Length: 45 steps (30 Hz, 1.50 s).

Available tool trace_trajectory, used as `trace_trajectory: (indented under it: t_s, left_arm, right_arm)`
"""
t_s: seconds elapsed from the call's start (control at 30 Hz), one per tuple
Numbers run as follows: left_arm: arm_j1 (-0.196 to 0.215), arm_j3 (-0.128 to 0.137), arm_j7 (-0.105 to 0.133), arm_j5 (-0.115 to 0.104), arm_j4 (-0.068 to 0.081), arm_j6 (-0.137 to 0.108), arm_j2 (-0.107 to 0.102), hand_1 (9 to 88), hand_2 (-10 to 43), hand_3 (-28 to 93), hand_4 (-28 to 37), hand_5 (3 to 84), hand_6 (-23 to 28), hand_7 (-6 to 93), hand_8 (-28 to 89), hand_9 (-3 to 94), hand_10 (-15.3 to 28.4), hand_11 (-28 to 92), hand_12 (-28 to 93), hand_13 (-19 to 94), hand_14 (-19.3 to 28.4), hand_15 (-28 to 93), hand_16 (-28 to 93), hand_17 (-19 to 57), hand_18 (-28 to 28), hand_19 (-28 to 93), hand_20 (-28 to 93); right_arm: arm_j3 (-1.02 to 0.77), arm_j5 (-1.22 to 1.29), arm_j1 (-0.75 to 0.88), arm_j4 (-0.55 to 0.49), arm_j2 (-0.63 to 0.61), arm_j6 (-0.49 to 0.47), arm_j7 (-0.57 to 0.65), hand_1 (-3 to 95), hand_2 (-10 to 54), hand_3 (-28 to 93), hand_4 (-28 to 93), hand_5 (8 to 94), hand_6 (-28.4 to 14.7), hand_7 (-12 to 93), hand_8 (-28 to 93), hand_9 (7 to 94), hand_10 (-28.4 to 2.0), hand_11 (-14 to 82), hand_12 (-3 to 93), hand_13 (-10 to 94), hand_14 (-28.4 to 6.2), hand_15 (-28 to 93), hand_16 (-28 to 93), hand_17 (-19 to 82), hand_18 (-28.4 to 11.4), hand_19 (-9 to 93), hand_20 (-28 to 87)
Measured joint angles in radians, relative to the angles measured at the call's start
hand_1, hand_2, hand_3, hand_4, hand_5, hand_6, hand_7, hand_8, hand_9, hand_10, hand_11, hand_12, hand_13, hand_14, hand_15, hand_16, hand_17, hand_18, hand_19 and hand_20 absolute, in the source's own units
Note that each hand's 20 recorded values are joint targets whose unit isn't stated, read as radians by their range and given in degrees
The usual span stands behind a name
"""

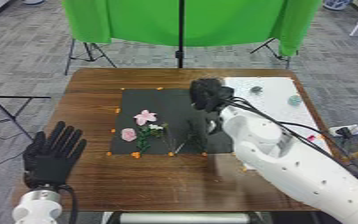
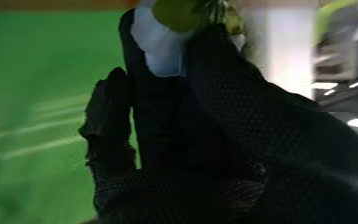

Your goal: Arrange flowers

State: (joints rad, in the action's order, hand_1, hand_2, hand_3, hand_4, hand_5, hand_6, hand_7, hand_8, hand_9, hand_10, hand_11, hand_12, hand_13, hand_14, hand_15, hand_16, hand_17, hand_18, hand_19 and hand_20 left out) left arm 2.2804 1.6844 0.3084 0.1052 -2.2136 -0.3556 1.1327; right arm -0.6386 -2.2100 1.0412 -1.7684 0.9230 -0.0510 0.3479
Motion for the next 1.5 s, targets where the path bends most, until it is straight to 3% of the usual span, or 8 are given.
trace_trajectory:
  t_s: [0.23,0.5,0.63,0.87,1.03,1.27,1.37,1.5]
  left_arm:
    - [-0.003,-0.001,-0.006,0.007,0.0,0.006,-0.003,25.8,16.6,76,-28.3,43.2,8.1,13.3,-9,34.9,13.7,17,10,27,13.5,30,-5,-4.7,12.6,28,16]
    - [-0.001,0.003,-0.014,0.012,0.001,0.01,-0.002,25.9,16.8,76,-28.3,43.1,8.0,13.1,-9,34.9,13.7,17,10,27,13.5,30,-5,-4.7,12.6,28,16]
    - [0.003,0.007,-0.022,0.015,0.001,0.017,-0.002,25.8,16.8,76,-28.3,42.6,7.8,12.8,-9,34.4,13.7,17,10,26,13.5,29,-5,-4.8,12.7,28,15]
    - [0.007,0.01,-0.04,0.026,0.002,0.037,-0.001,25.8,16.8,76,-28.3,42.5,7.9,12.6,-9,34.3,13.7,17,10,26,13.5,29,-4,-4.8,12.6,28,15]
    - [0.007,0.01,-0.041,0.027,0.003,0.041,0.002,25.8,16.8,76,-28.3,42.5,7.9,12.5,-9,34.3,13.6,17,10,26,13.5,29,-4,-4.8,12.6,27,15]
    - [0.004,0.009,-0.039,0.034,0.007,0.051,0.002,25.8,16.8,76,-28.3,42.6,7.9,12.4,-9,34.4,13.7,17,10,26,13.5,29,-4,-4.8,12.6,27,15]
    - [0.001,0.008,-0.038,0.034,0.008,0.052,0.003,25.8,16.8,76,-28.3,42.4,7.8,12.4,-9,34.4,13.6,17,10,26,13.5,29,-4,-4.7,12.6,27,15]
    - [0.001,0.007,-0.036,0.035,0.008,0.052,0.005,25.9,16.8,75,-28.3,42.1,7.8,12.4,-9,34.4,13.7,17,10,26,13.5,29,-4,-4.7,12.6,27,15]
  right_arm:
    - [0.045,-0.051,0.014,0.002,0.051,-0.037,-0.011,64.7,-9.5,75,-27,73.3,-1.6,24,1,80.2,-10.9,9.2,39.2,67,-7.9,32,39,28,-20.8,82,41]
    - [0.033,-0.078,0.044,0.003,0.057,-0.087,-0.005,63.5,-9.5,75,-28,67.0,-1.4,17,-7,71.6,-12.1,10.4,26.2,65,-8.2,28,38,27,-20.9,80,42]
    - [0.01,-0.048,0.067,-0.013,0.056,-0.116,0.009,57.9,-9.5,75,-28,63.4,-2.4,16,-12,66.3,-13.8,15.8,16.7,64,-9.4,29,35,27,-21.5,80,41]
    - [-0.033,0.024,0.114,-0.052,0.055,-0.123,0.034,45.8,-9.5,79,-27,59.1,-4.3,13,-11,62.6,-15.9,15.0,16.1,60,-13.0,37,20,27,-22.3,81,40]
    - [-0.09,0.023,0.146,-0.086,0.046,-0.101,0.056,40.7,-9.5,81,-25,56.5,-5.3,13,-11,51.9,-18.4,10.5,14.2,43,-16.7,23,14,22,-21.5,70,33]
    - [-0.267,-0.007,0.209,-0.062,-0.011,0.089,0.181,39.2,-9.5,84,-27,45.2,-7.3,12,-11,34.9,-19.3,7.2,11.6,25,-18.9,9,14,11,-19.1,57,20]
    - [-0.339,-0.004,0.206,0.021,-0.045,0.087,0.245,39.0,-9.5,83,-27,36.9,-9.5,9,-10,28.7,-20.1,6.5,11.3,18,-20.7,7,15,5,-19.1,54,17]
    - [-0.412,0.105,0.167,0.157,-0.071,-0.011,0.348,40.8,-9.5,83,-28,35.2,-9.2,9,-9,27.3,-19.8,6.3,11.2,17,-20.5,6,16,4,-19.1,54,15]
